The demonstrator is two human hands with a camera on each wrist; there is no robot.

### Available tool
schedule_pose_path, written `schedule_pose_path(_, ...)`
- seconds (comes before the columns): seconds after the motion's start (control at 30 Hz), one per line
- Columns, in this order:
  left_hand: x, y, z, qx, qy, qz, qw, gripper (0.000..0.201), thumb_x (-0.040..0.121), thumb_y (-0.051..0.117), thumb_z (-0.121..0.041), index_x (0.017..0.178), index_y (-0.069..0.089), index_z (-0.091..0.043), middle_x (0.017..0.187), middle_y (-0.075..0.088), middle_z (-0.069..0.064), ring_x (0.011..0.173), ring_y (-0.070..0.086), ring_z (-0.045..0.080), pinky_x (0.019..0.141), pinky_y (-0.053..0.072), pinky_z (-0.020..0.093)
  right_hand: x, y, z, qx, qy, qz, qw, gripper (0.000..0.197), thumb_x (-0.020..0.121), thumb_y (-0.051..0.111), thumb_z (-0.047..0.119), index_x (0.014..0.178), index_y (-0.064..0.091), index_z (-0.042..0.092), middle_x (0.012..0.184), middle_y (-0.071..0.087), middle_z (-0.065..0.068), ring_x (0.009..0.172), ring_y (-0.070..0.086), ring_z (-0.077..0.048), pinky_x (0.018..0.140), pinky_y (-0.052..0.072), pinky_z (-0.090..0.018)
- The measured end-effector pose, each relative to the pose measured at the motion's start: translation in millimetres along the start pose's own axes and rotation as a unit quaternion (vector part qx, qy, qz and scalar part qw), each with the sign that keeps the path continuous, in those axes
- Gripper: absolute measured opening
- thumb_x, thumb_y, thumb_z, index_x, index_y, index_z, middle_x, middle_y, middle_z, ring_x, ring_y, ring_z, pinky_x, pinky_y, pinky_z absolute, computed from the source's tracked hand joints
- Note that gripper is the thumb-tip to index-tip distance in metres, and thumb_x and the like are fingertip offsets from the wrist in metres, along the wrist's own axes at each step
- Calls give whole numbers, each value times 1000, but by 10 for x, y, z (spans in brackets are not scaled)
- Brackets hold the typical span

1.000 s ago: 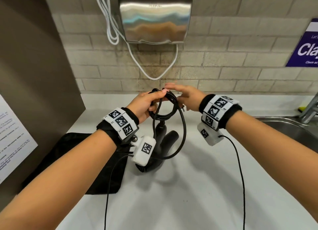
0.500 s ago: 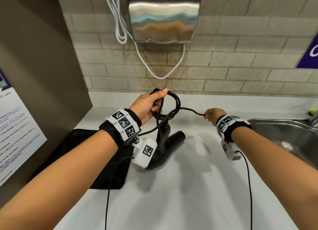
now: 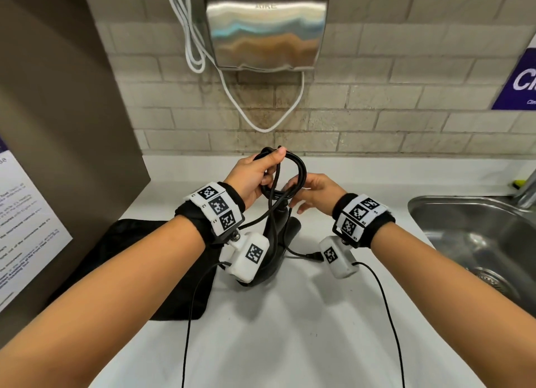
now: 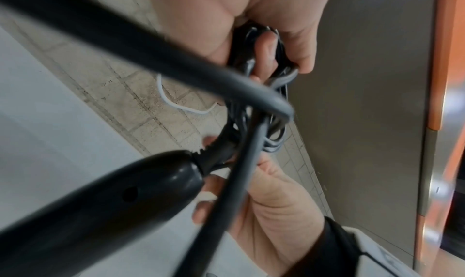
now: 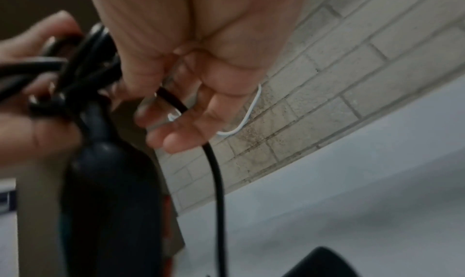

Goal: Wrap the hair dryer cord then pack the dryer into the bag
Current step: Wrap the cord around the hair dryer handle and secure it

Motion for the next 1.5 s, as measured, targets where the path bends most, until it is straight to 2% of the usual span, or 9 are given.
schedule_pose_path(0.23, -46, -54, -76, -3, -9, -5, 1000, 15, 89, 59, -24, 96, 55, -11, 48, 37, -8, 35, 25, 4, 41, 32, 17, 176, -352, -53, -47, -7, -181, 982, 31, 91, 43, -4, 74, 53, 20, 66, 50, 3, 31, 44, 1, 34, 35, -11)
schedule_pose_path(0.4, -90, -211, -100, -7, -18, -12, 1000, 14, 89, 60, -25, 90, 56, -11, 53, 36, -6, 36, 24, 5, 41, 31, 17, 164, -998, -294, -65, 81, -340, 935, 17, 92, 44, 3, 100, 58, 10, 73, 54, -6, 36, 49, -2, 28, 32, -10)
schedule_pose_path(0.5, -78, -314, -109, -17, -13, -19, 1000, 22, 89, 59, -26, 103, 53, -10, 50, 38, -8, 36, 24, 5, 42, 32, 17, 109, -1167, -560, -187, 169, -308, 917, 17, 91, 48, 7, 97, 63, 4, 88, 60, -22, 50, 53, -19, 27, 32, -11)
schedule_pose_path(0.6, -61, -313, -96, -22, -9, -25, 999, 25, 89, 58, -26, 107, 53, -9, 49, 38, -8, 35, 24, 5, 41, 31, 17, 124, -963, -625, -311, 206, -221, 901, 20, 90, 50, 11, 104, 63, 8, 110, 64, -23, 80, 56, -31, 57, 48, -21)
schedule_pose_path(0.77, -17, -243, -65, -27, -3, -23, 999, 25, 90, 58, -26, 105, 51, -8, 51, 36, -6, 35, 24, 5, 40, 32, 17, 135, -300, -103, -303, 3, -108, 947, 56, 81, 64, 5, 132, 45, 20, 135, 48, -4, 109, 53, -16, 71, 41, -7)
schedule_pose_path(0.9, 24, -219, -64, -32, 7, -20, 999, 26, 89, 59, -26, 106, 51, -8, 49, 36, -7, 35, 25, 5, 40, 32, 17, 72, 151, 130, -239, -64, -1, 969, 29, 87, 59, 7, 115, 60, 12, 84, 63, 8, 56, 55, 8, 52, 40, -6)
schedule_pose_path(1.03, 20, -186, -65, -19, 2, -20, 1000, 23, 89, 60, -27, 101, 53, -9, 48, 35, -7, 35, 24, 4, 39, 30, 16, 106, 97, 53, -246, -28, -65, 967, 19, 93, 48, 12, 83, 64, 13, 64, 53, 5, 53, 45, -5, 51, 38, -7)
schedule_pose_path(1.2, 29, -179, -96, -11, -31, -37, 999, 22, 86, 64, -30, 73, 50, -18, 43, 34, -8, 31, 21, 4, 36, 23, 16, 230, -347, -237, -291, 62, -184, 937, 22, 94, 45, 17, 98, 62, 3, 85, 57, -14, 78, 50, -24, 71, 36, -24)
schedule_pose_path(1.5, 9, -29, -64, 21, -52, -25, 998, 20, 84, 66, -29, 73, 55, -16, 42, 32, -7, 33, 20, 6, 37, 21, 16, 418, -584, -328, -308, 192, -247, 899, 24, 97, 40, 21, 89, 57, 6, 112, 60, -25, 82, 48, -31, 70, 38, -32)
Point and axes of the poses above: each hand's wrist, its own x-axis towards the middle knuckle, its own y-axis out of the palm, z = x × y, the point moved 3 cm from there along x, towards the middle knuckle
